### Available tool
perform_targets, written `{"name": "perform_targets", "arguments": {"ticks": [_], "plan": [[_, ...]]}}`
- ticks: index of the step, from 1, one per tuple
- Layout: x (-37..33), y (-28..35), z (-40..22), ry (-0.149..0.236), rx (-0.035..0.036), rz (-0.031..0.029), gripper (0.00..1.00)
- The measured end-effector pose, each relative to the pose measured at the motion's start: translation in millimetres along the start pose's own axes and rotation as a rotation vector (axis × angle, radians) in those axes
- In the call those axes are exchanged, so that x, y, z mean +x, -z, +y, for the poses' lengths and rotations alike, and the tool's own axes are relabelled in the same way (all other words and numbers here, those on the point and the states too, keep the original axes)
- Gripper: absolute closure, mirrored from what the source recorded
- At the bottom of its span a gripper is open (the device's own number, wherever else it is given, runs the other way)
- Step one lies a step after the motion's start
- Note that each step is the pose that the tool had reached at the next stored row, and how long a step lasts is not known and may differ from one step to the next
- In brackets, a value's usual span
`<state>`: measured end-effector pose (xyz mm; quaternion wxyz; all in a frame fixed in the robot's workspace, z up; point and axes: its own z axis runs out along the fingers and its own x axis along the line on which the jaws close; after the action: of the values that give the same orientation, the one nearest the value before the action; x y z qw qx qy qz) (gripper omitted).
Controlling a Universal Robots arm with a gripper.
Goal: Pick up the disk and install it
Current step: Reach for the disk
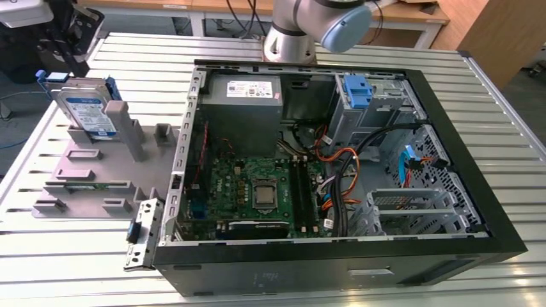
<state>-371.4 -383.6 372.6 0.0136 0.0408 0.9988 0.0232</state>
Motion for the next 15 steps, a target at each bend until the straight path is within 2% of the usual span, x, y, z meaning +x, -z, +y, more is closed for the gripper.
{"name": "perform_targets", "arguments": {"ticks": [15], "plan": [[22.9, -12.3, 16.5, -0.005, 0.0002, -0.0001, 0.89]]}}
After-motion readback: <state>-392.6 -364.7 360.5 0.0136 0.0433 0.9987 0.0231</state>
